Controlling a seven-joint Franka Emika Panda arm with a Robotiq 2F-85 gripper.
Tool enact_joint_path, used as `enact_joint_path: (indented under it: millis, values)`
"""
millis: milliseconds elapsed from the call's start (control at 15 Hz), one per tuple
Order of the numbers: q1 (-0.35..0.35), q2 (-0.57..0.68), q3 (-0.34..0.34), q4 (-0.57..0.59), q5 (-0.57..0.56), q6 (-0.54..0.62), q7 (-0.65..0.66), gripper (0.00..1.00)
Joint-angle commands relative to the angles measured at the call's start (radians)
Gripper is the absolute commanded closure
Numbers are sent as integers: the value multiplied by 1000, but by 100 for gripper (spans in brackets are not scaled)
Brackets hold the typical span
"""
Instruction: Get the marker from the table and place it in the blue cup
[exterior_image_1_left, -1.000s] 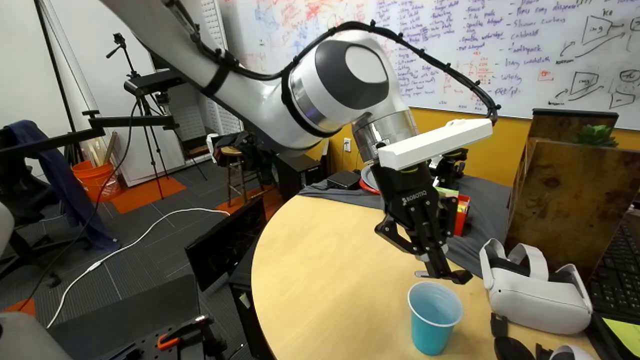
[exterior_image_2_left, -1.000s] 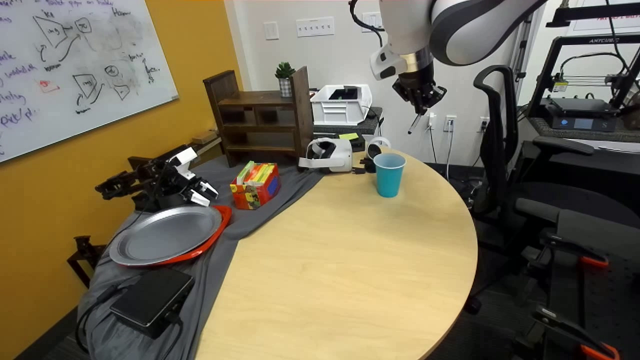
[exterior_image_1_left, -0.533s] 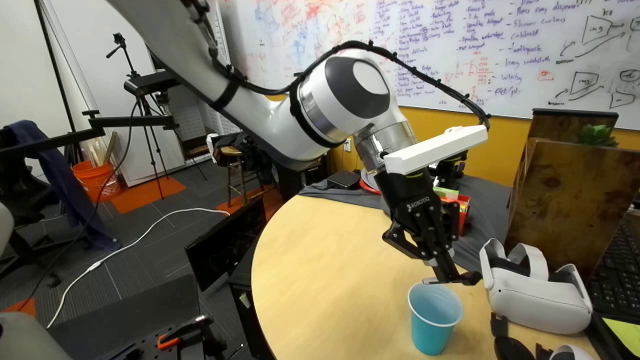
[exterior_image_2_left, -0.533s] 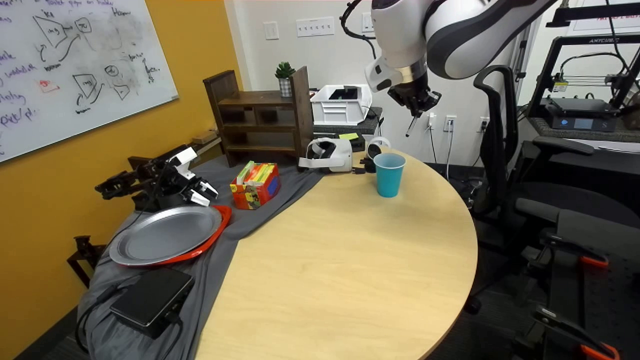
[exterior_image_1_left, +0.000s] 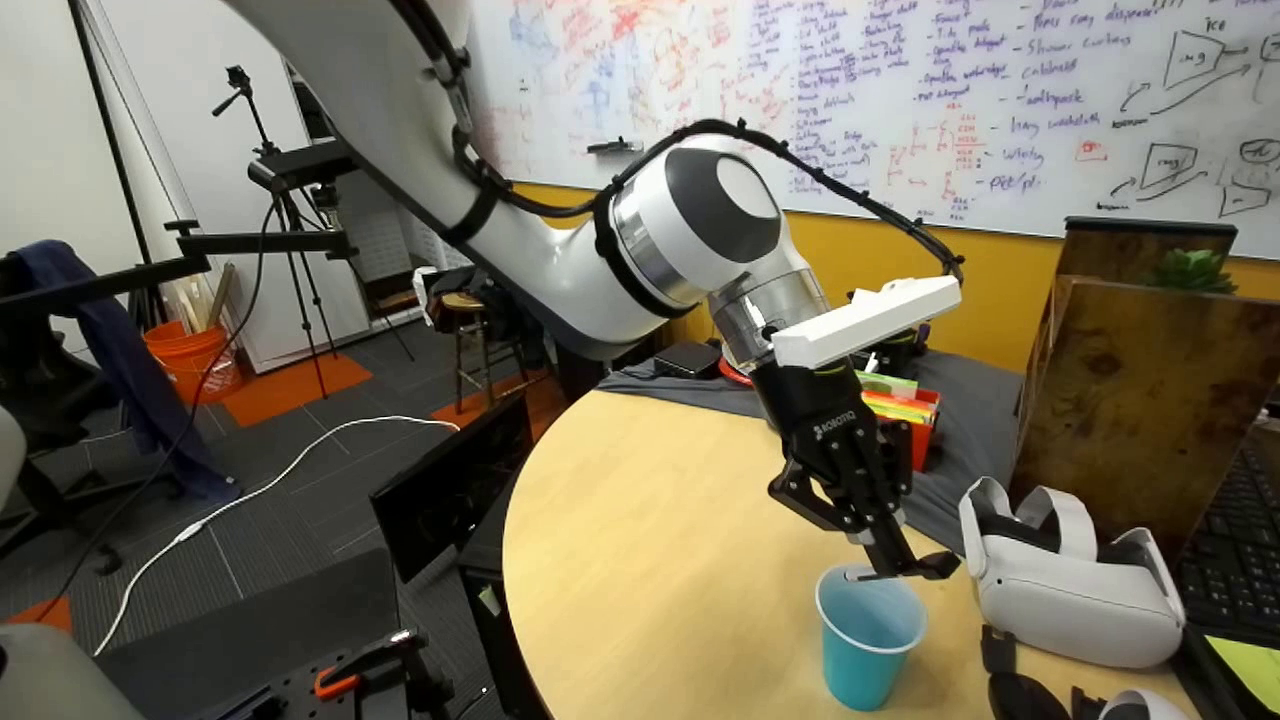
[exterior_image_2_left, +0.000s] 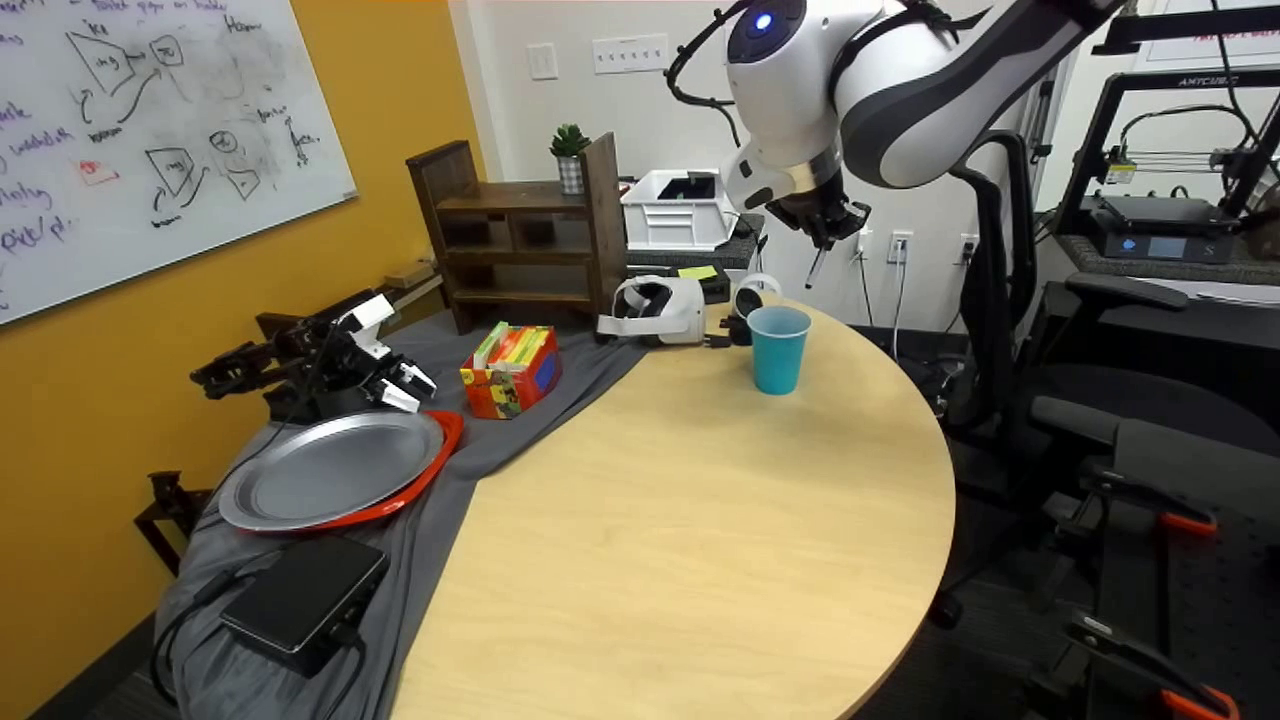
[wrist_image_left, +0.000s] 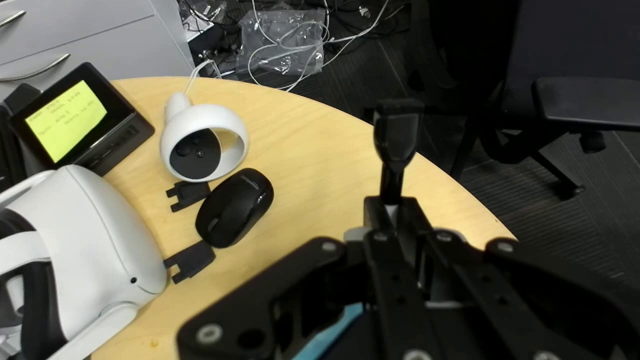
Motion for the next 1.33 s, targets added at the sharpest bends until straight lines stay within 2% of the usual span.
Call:
enact_joint_path:
  millis: [0,600,1267]
  values:
    - [2,33,6,27,-43,6,42,97]
    - [5,94,14,63,-108,8,97,97]
    - [6,155,29,100,-116,0,107,97]
